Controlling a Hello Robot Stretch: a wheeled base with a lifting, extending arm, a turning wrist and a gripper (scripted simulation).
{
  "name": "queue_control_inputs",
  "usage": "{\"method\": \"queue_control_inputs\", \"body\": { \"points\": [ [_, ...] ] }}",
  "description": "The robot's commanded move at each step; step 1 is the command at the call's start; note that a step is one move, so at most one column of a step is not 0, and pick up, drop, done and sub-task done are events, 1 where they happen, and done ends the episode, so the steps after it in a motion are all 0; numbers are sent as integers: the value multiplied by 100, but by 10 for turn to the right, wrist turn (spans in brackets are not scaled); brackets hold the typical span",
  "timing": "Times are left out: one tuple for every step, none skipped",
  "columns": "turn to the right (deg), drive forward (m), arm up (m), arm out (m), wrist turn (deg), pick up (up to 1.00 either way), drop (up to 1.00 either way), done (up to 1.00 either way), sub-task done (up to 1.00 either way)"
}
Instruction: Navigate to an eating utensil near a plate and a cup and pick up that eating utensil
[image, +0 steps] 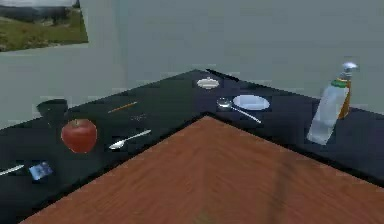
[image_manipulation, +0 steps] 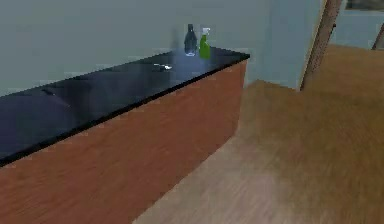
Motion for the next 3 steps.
{"method": "queue_control_inputs", "body": {
  "points": [
    [-450,0,0,0,0,0,0,0,0],
    [-450,0,0,0,0,0,0,0,0],
    [-180,0,0,0,0,0,0,0,0]
  ]
}}
